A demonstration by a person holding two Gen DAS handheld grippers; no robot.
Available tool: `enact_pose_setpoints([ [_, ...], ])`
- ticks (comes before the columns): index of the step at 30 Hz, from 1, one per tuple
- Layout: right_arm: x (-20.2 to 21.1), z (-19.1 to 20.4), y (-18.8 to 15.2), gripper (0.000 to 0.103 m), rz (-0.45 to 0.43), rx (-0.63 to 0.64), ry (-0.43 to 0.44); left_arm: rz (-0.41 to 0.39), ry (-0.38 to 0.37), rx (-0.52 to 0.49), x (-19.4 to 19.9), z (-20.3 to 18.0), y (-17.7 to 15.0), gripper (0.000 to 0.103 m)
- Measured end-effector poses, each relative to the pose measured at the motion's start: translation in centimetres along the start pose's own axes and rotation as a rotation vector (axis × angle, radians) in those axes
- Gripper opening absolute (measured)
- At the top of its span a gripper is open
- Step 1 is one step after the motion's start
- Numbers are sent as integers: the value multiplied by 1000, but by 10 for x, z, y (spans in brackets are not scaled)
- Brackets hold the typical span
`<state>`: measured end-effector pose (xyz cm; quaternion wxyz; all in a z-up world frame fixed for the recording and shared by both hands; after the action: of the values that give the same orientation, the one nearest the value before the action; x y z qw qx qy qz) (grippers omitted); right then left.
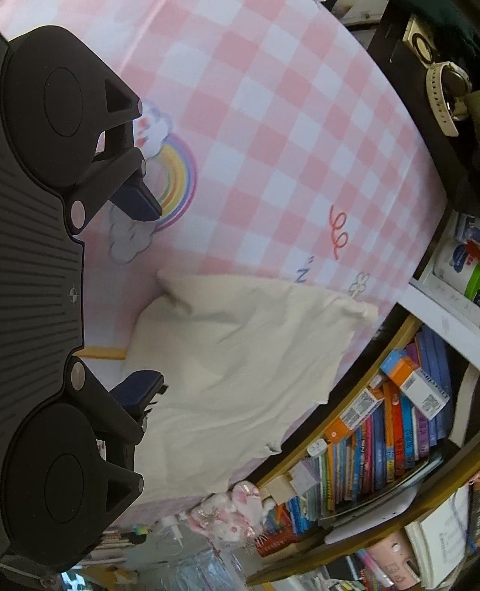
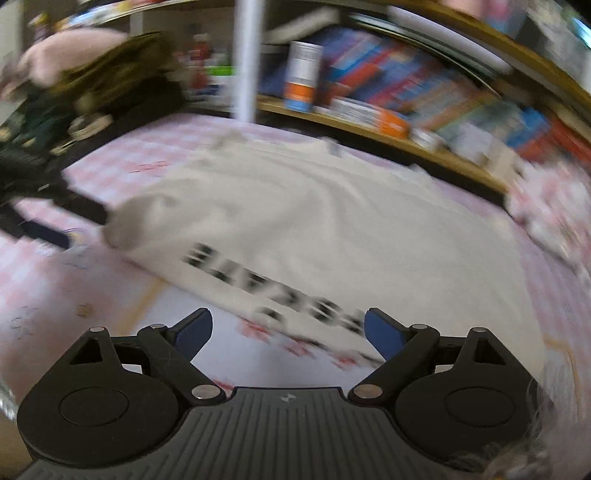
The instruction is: Fold clothes
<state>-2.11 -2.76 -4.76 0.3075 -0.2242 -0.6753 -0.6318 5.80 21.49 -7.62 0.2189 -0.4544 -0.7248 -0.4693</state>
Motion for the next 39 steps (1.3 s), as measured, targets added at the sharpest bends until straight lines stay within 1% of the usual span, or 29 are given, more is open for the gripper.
enact_pose_setpoints([
  [2,-8,27,8,84,-9,79,32,3,-17,14,1,9,4,90],
  [6,-22,71,20,77,-4,218,73,2,-60,43,3,21,8,90],
  [8,-30,90,22,69,8,278,93,5,-85,58,2,26,9,90],
  [9,-33,98,22,67,15,302,102,6,-94,63,2,27,9,90],
  [11,-41,116,22,60,28,367,123,5,-111,70,1,30,10,90],
  [14,-53,140,21,53,37,473,145,-5,-136,101,3,38,10,90],
  [19,-77,172,24,45,50,627,156,-18,-187,167,6,49,14,90],
  [22,-92,181,26,44,55,729,120,-31,-191,180,9,52,15,90],
  [24,-97,183,29,42,60,767,125,-36,-190,192,10,56,15,90],
  [25,-99,185,31,38,63,780,129,-39,-190,198,11,58,15,90],
  [26,-100,187,33,38,60,785,137,-43,-190,204,11,60,16,90],
  [29,-96,191,39,39,36,791,148,-55,-191,221,13,66,16,90],
  [33,-99,190,33,38,49,851,140,-53,-226,254,11,65,16,90],
  [34,-101,190,32,34,53,867,138,-52,-240,265,10,65,16,90],
  [36,-104,195,30,21,59,870,155,-53,-273,295,8,64,17,90],
  [37,-105,196,31,8,60,853,167,-53,-292,312,6,63,18,90],
  [39,-102,192,39,5,47,763,189,-47,-334,344,1,61,20,90],
])
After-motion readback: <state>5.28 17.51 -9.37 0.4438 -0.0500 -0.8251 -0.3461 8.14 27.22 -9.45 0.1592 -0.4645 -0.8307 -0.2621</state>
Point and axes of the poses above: each gripper's, at about its wrist camera, not at the fingertips, and x roughly against the way its jaws point, z to its left, y to its top, the point moved 6 cm from there along -x, roughly the way its jaws point, and after that the axes turned 9 degrees about -x, right-handed, at the moved point
